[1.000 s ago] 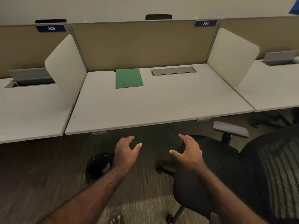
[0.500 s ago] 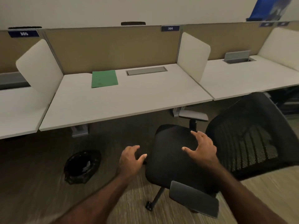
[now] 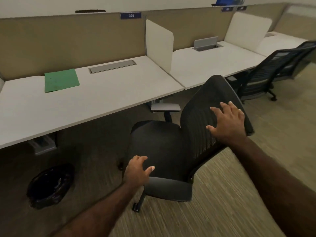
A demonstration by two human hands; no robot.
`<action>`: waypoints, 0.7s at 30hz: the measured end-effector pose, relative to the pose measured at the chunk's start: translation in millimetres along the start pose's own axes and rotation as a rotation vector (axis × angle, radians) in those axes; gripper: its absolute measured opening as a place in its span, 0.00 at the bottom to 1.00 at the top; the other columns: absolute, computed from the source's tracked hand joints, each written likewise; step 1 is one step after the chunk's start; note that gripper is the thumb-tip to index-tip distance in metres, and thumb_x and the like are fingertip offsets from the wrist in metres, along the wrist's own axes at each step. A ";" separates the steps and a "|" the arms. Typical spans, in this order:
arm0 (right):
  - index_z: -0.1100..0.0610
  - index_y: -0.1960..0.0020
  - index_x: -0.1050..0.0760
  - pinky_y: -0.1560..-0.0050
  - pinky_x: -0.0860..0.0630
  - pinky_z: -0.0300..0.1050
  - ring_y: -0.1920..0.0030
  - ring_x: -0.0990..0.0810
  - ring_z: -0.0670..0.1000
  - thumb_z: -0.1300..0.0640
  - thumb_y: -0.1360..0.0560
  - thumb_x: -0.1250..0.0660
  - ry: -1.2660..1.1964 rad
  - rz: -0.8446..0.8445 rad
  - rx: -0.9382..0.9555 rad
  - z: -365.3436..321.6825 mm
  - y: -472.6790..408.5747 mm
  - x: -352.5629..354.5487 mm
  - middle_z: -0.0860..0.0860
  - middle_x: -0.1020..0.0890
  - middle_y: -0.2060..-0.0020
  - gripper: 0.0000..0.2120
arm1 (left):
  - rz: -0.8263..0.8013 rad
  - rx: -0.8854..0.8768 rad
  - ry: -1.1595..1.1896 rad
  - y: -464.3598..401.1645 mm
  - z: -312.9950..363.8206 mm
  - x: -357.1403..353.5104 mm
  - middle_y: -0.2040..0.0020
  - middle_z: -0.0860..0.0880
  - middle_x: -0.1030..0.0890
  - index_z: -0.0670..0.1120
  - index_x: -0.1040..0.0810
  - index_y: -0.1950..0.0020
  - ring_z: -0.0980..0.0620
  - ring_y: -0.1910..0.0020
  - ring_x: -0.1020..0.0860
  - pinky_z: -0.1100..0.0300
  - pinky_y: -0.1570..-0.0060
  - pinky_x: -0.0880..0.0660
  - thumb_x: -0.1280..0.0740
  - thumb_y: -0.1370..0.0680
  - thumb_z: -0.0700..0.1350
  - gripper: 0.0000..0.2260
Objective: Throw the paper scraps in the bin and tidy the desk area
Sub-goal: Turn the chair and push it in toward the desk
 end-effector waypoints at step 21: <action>0.45 0.28 0.24 0.27 0.35 0.65 0.23 0.38 0.60 0.43 0.29 0.21 -0.386 -0.102 -0.100 94.7 -14.9 -10.0 0.53 0.31 0.24 0.31 | -0.708 -0.150 -0.568 19.7 -27.8 -115.2 0.22 0.47 0.38 0.56 0.43 0.19 0.43 0.25 0.34 0.43 0.27 0.32 0.25 0.27 0.56 0.41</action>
Point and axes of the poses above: each hand's wrist, its own y-axis away from the middle knuckle, its own x-axis out of the back of the hand, z = x × y, the point moved 8 cm from there along -y, towards the middle knuckle
